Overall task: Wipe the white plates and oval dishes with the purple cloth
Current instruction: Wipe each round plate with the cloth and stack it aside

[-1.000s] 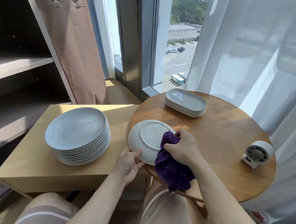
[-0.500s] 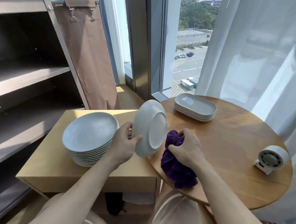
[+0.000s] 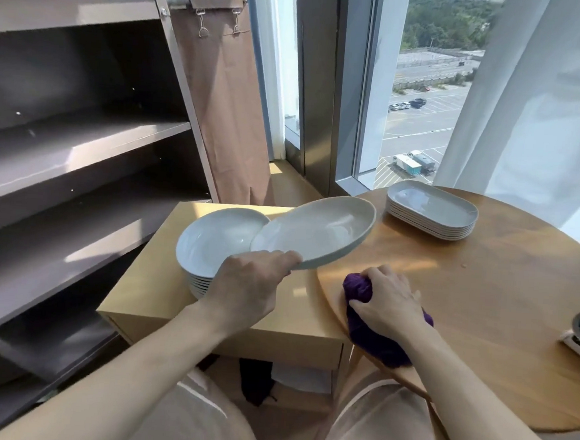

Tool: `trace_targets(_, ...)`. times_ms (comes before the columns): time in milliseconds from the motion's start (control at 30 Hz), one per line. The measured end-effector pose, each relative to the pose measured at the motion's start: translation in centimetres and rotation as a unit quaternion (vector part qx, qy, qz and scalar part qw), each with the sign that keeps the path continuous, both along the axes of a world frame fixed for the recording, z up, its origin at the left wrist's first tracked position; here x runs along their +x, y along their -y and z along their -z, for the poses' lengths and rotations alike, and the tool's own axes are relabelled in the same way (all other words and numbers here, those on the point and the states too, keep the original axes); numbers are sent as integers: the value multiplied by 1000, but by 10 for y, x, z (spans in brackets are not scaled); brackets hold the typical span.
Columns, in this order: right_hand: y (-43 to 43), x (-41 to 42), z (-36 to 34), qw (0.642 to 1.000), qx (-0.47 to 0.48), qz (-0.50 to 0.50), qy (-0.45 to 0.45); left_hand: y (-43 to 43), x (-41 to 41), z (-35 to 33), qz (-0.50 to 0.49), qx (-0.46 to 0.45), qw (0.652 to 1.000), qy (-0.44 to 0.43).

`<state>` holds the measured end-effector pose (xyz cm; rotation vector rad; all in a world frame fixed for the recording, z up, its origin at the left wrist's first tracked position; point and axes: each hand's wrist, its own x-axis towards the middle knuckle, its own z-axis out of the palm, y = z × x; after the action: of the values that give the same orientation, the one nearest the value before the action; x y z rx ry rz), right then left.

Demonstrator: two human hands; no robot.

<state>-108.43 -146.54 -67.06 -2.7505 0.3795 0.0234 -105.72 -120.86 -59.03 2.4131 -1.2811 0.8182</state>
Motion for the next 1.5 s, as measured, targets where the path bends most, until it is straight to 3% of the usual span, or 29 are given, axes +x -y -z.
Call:
trace_targets(100, -2, 2, -1, 997, -14, -9, -76, -21, 3, 2, -14, 14, 999, 30)
trace_targets(200, 1, 1, -2, 996, 11, -9, -85, -40, 7, 2, -33, 30, 998, 43)
trace_targets(467, -13, -6, -5, 998, 47, -45, 21, -71, 24, 10, -125, 83, 988, 21)
trace_targets(700, -47, -13, -15, 977, 102, -117, 147, -82, 31, 26, -194, 146, 970, -15)
trace_targets(1200, -23, -8, -10, 976, 147, -85, 137, -84, 55, 44, -265, 193, 929, -174)
trace_targets(1333, -15, -8, -9, 975, 152, -71, 143, -71, 49, 59, -274, 152, 938, -148)
trace_targets(1500, -8, -9, -9, 976, 156, -63, 140, -52, 41, 91, -336, 232, 910, -78)
